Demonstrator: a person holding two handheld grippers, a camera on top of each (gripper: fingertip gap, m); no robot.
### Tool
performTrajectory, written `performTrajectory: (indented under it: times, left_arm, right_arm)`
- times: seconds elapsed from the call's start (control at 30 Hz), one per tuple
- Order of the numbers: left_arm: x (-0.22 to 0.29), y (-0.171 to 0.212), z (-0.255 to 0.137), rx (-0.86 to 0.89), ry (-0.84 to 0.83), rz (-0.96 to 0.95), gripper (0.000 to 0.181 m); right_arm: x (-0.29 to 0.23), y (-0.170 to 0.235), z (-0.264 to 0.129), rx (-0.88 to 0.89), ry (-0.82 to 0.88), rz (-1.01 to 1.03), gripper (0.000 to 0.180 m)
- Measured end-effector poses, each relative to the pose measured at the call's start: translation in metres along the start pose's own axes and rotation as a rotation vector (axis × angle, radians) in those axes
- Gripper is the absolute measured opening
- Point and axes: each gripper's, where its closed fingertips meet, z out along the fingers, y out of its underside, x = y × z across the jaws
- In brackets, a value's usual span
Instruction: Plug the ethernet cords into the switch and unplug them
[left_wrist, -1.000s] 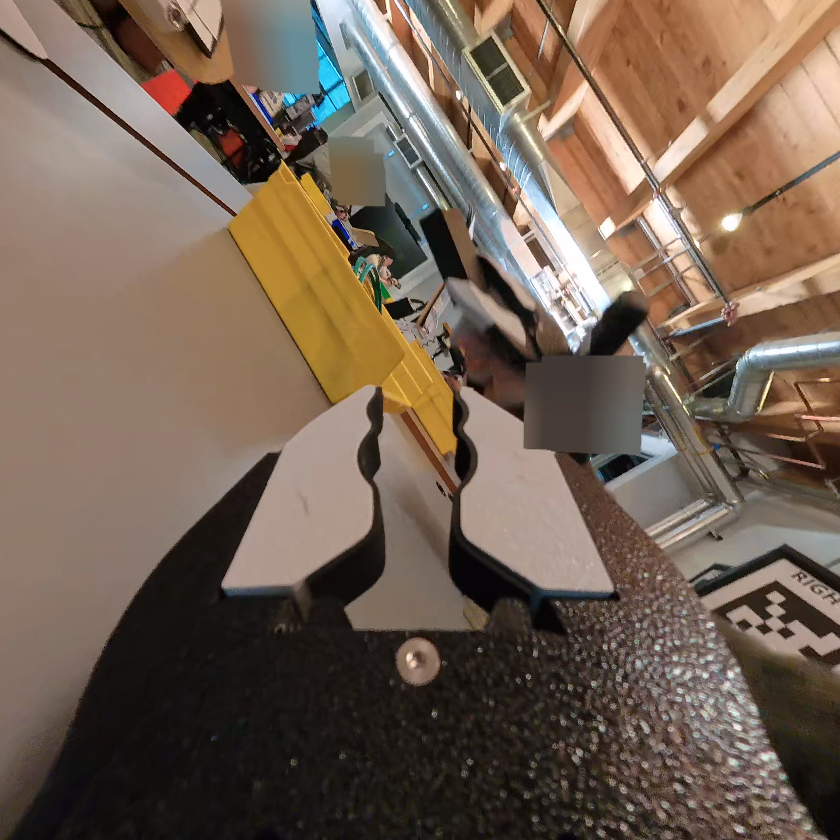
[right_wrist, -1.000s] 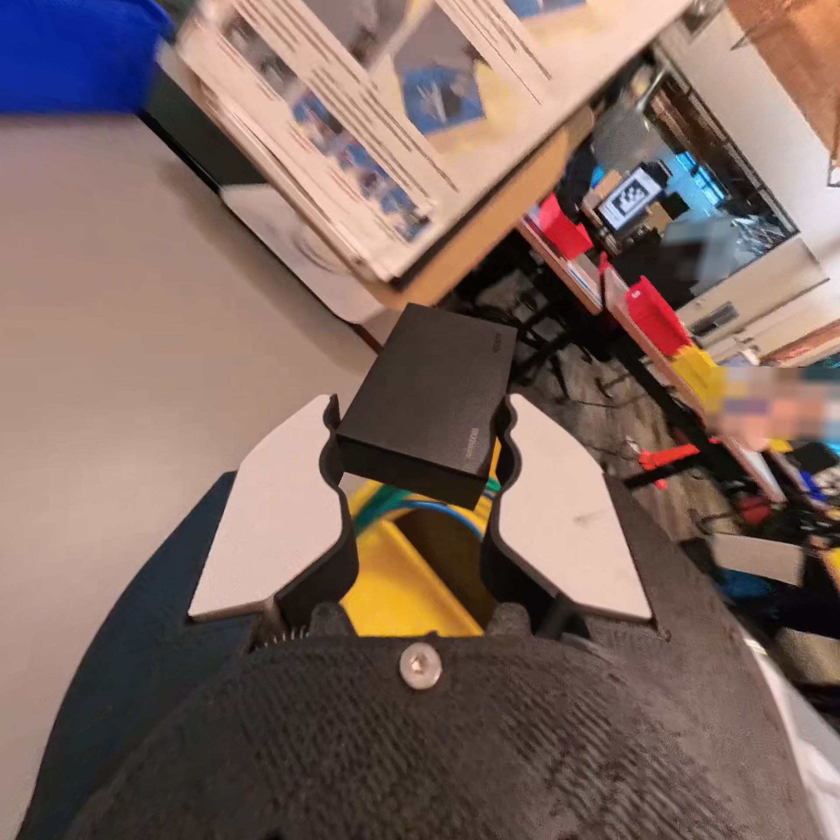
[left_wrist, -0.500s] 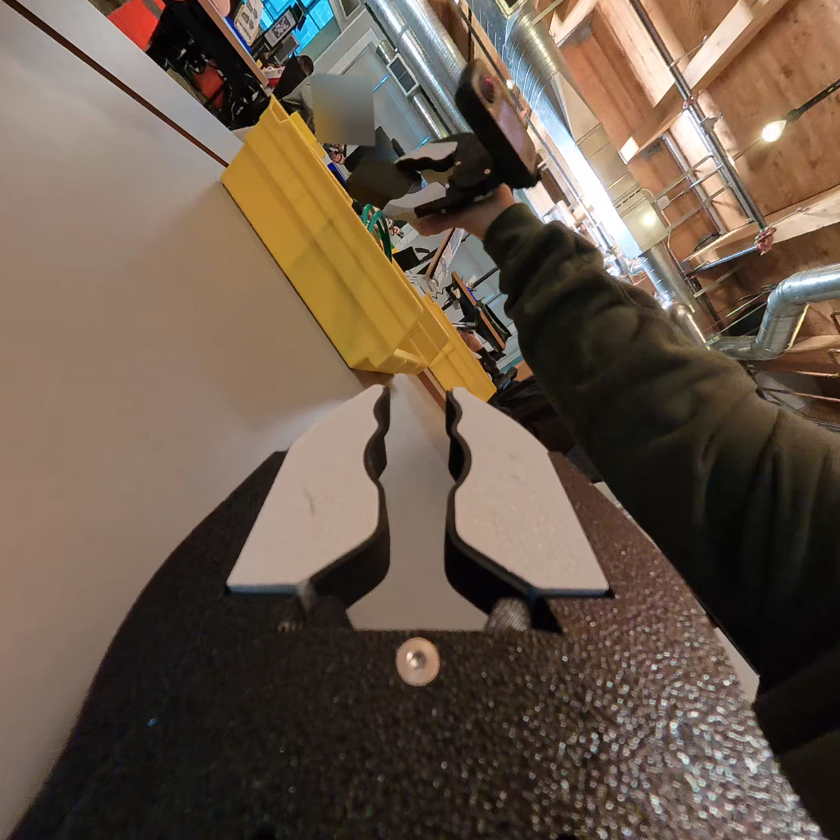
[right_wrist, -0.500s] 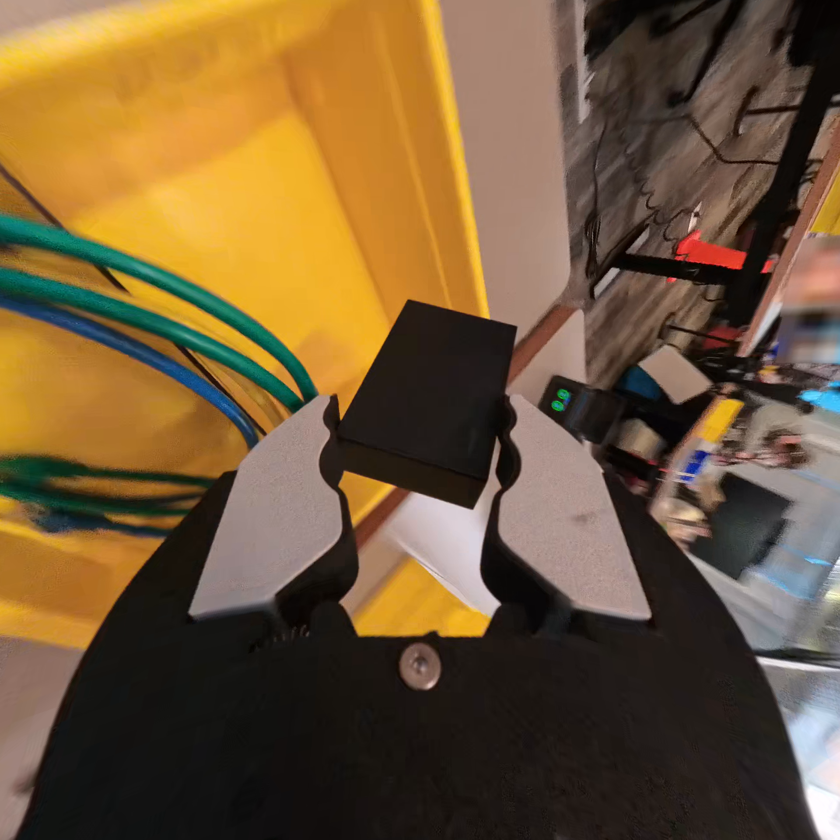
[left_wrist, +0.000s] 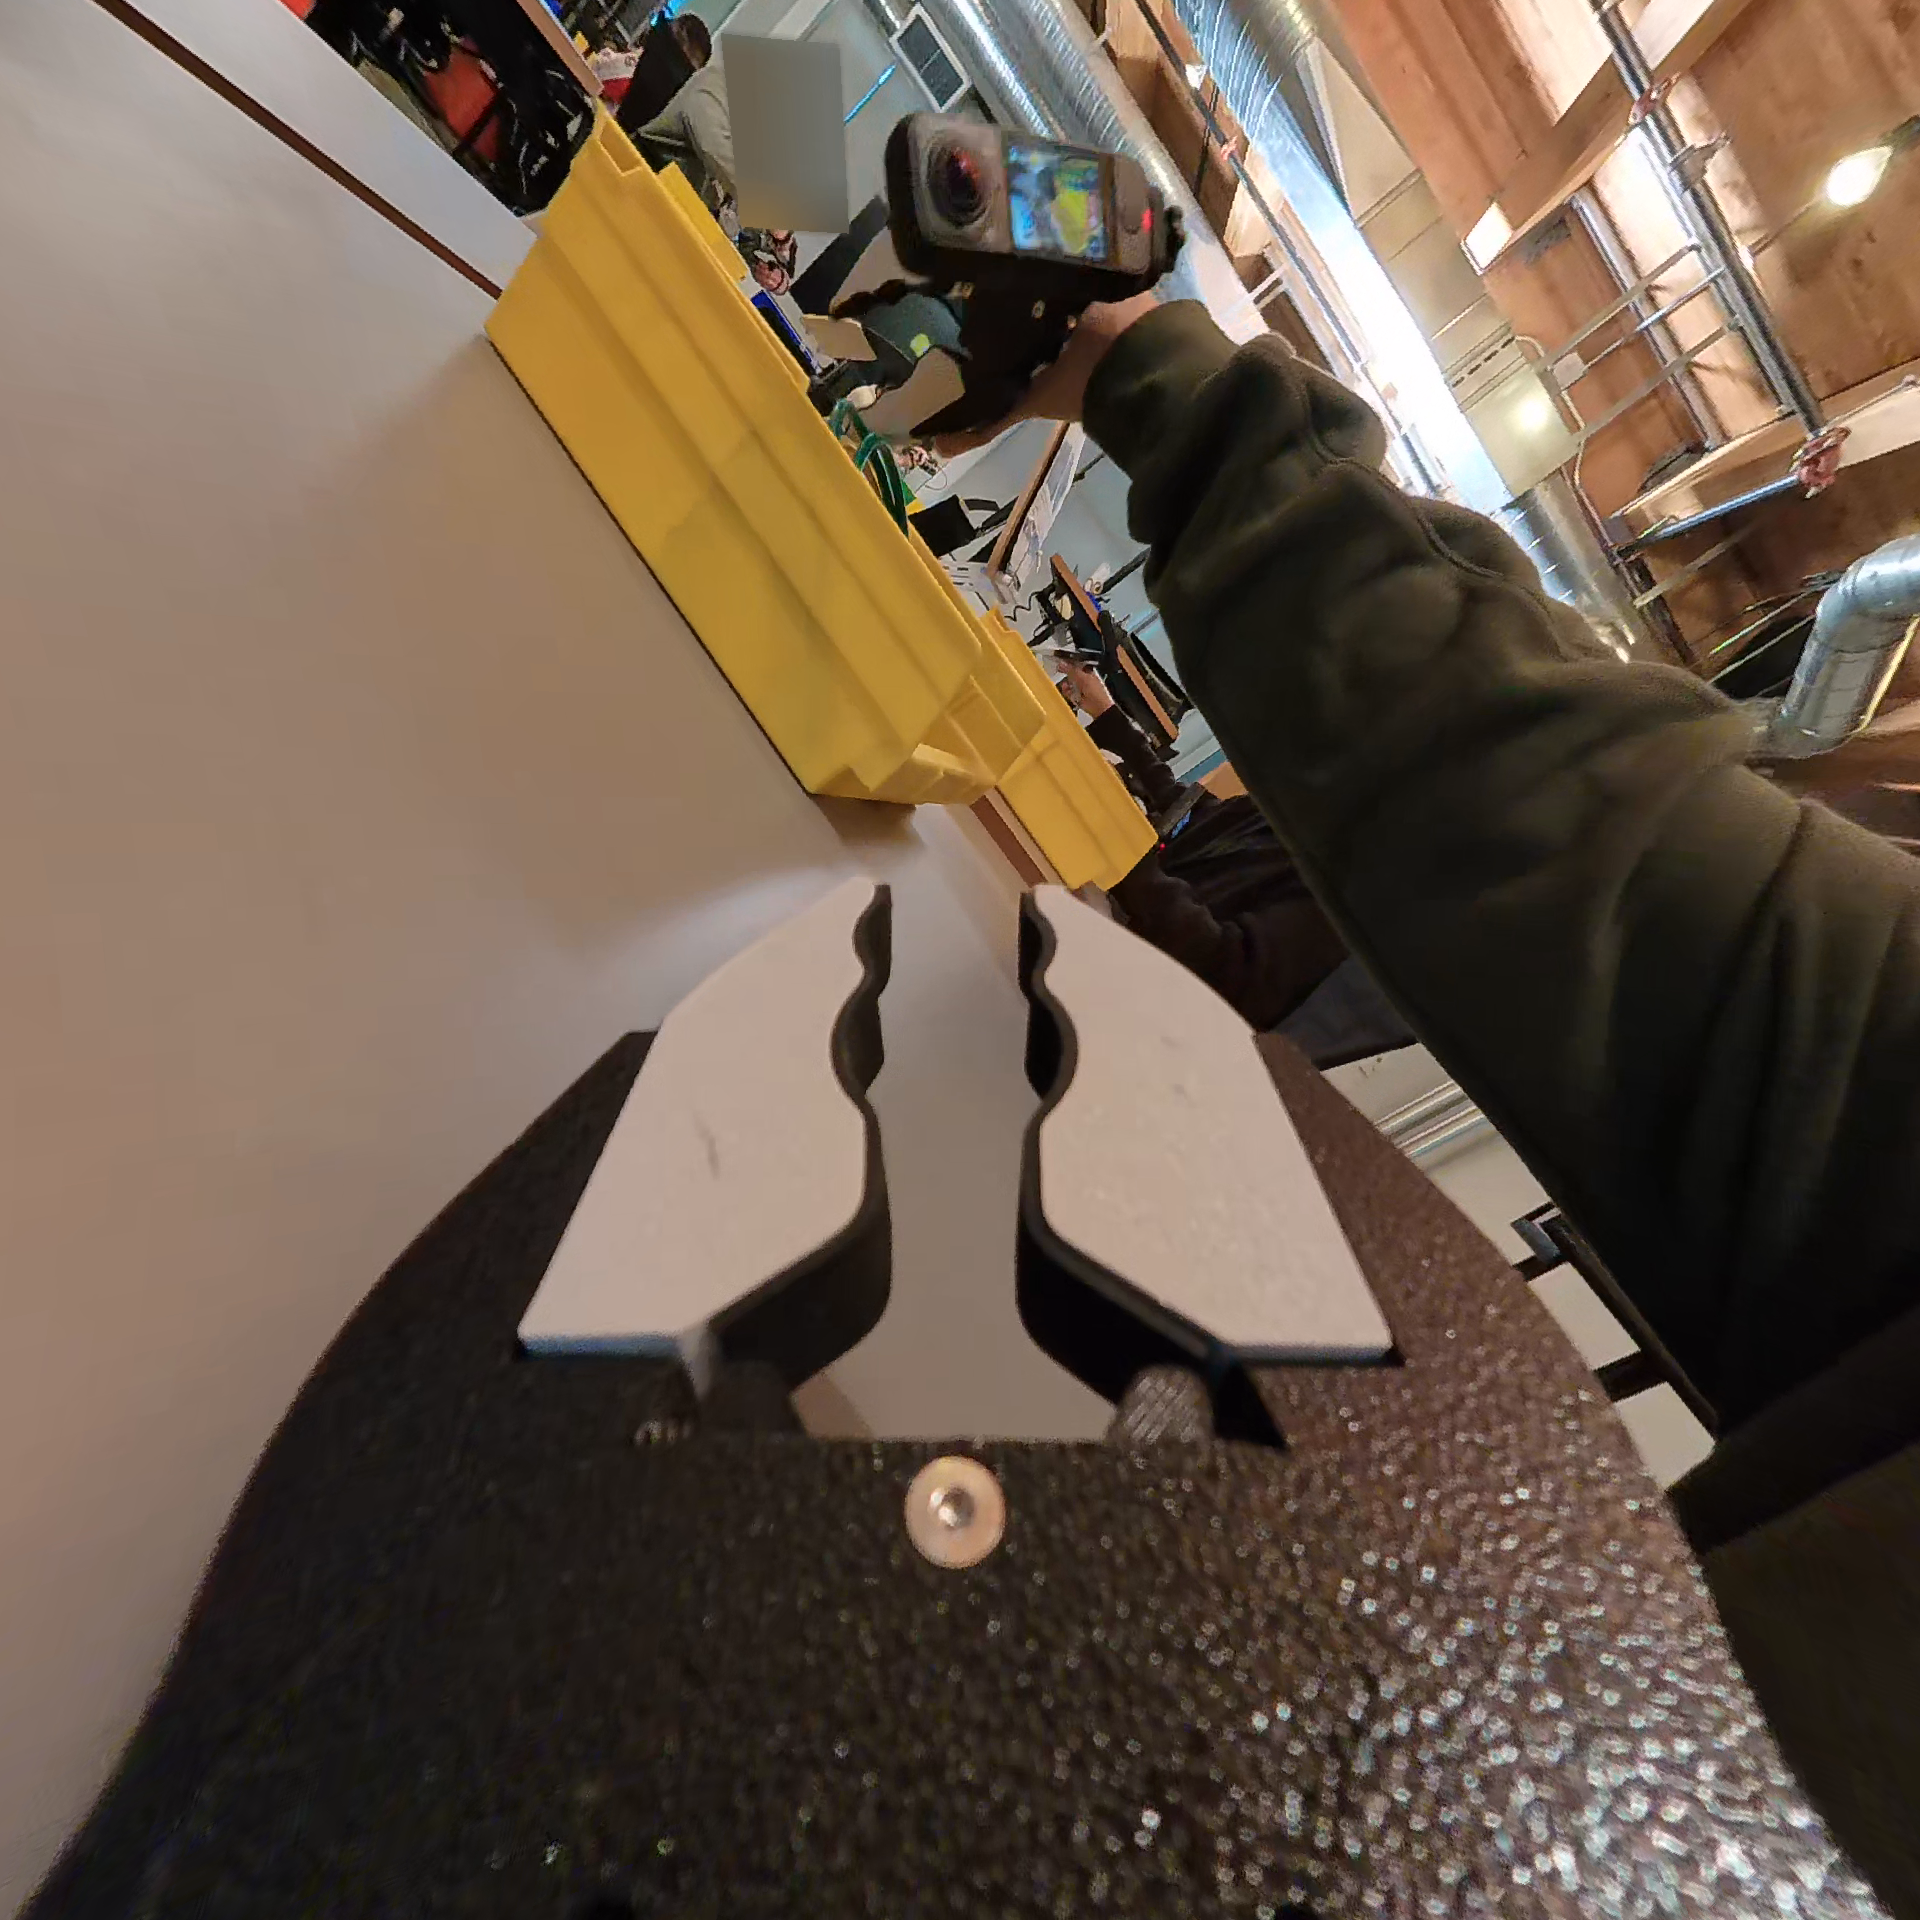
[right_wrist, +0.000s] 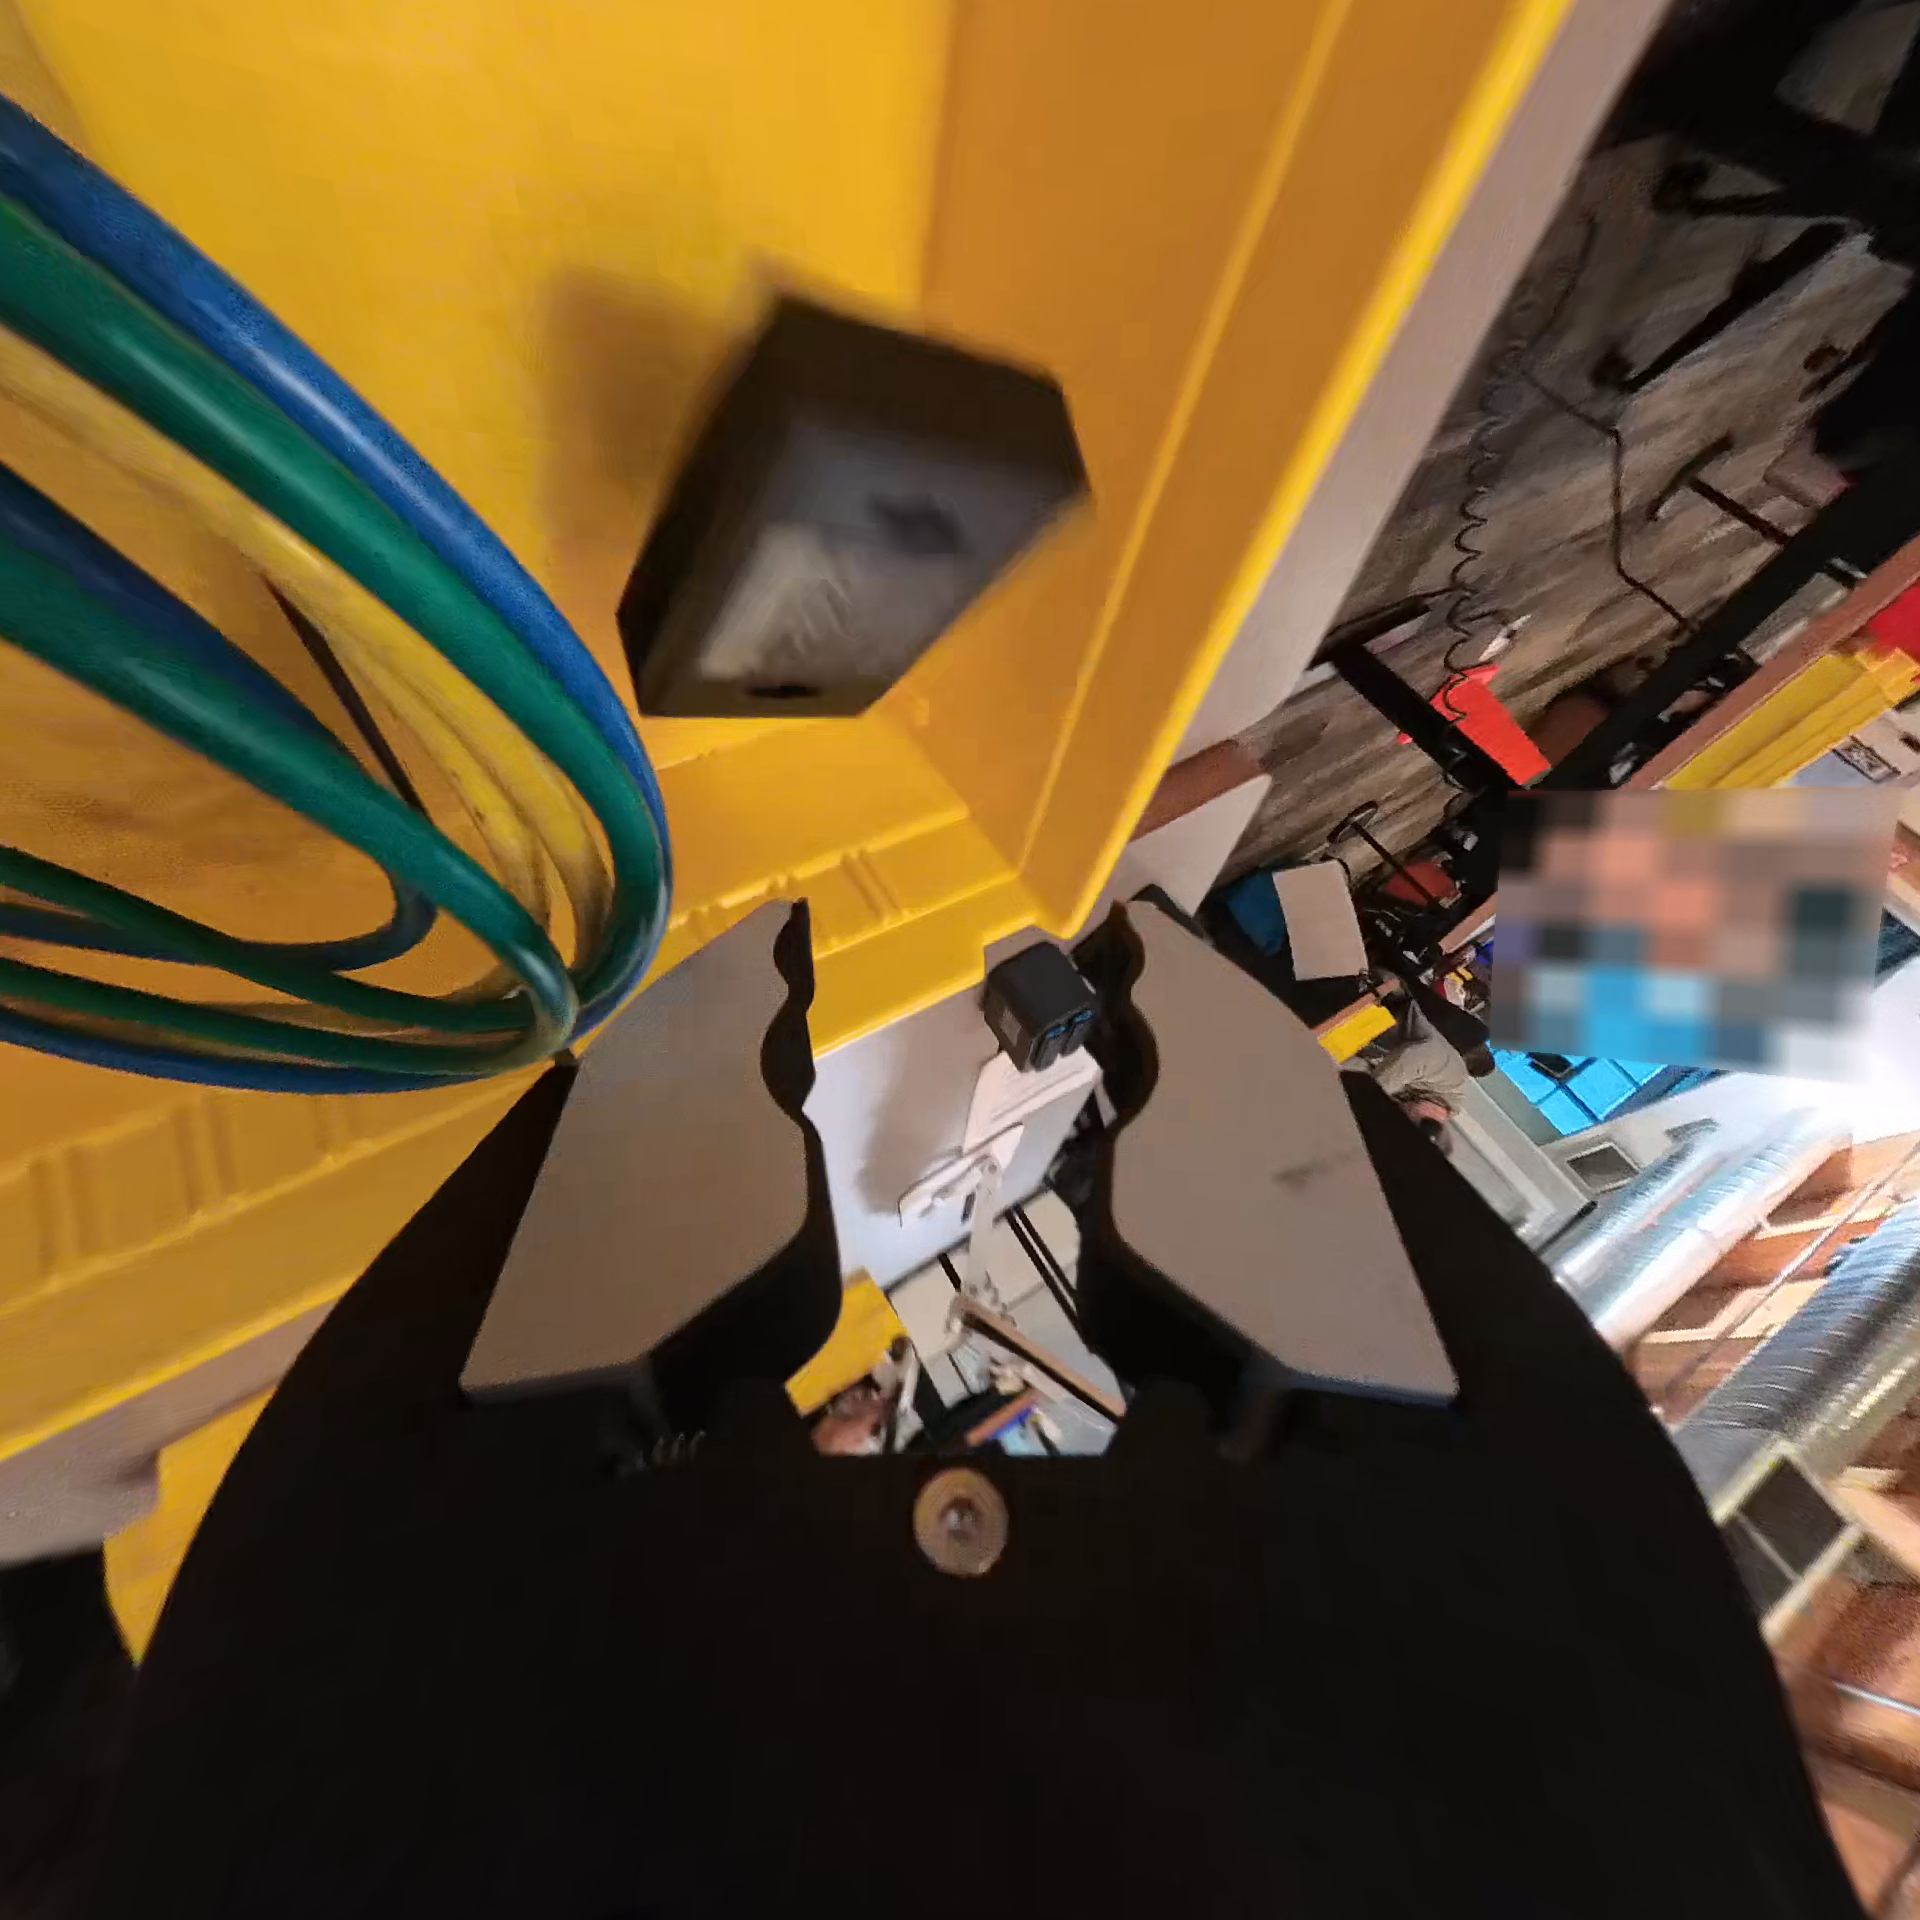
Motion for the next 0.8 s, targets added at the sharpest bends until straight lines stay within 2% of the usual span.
performTrajectory:
  times: [0.17, 0.3, 0.43, 0.57, 0.6, 0.67, 0.73, 0.8]
  left_arm:
    - [0.004, 0.008, 0.007, -0.037, -0.012, 0.035, 0.023]
    - [0.011, 0.009, 0.018, -0.071, -0.026, 0.082, 0.023]
    - [0.021, -0.002, 0.044, -0.1, -0.09, 0.181, 0.03]
    - [0.032, -0.021, 0.088, -0.139, -0.21, 0.357, 0.041]
    - [0.035, -0.026, 0.101, -0.153, -0.238, 0.415, 0.045]
    - [0.042, -0.037, 0.133, -0.195, -0.285, 0.53, 0.054]
    - [0.045, -0.046, 0.167, -0.256, -0.352, 0.633, 0.075]
    - [0.041, -0.053, 0.201, -0.336, -0.414, 0.715, 0.079]
  right_arm:
    - [-0.005, 0.023, -0.025, 0.122, 0.056, 0.21, 0.057]
    - [-0.03, 0.036, -0.058, 0.346, 0.089, 0.581, 0.063]
    - [-0.088, 0.051, -0.099, 0.604, 0.076, 1.016, 0.071]
    - [-0.163, 0.072, -0.121, 0.678, 0.094, 1.328, 0.088]
    - [-0.182, 0.074, -0.125, 0.686, 0.092, 1.372, 0.096]
    - [-0.211, 0.081, -0.133, 0.684, 0.132, 1.447, 0.102]
    - [-0.231, 0.088, -0.141, 0.69, 0.175, 1.513, 0.106]
    - [-0.242, 0.093, -0.147, 0.72, 0.219, 1.565, 0.11]
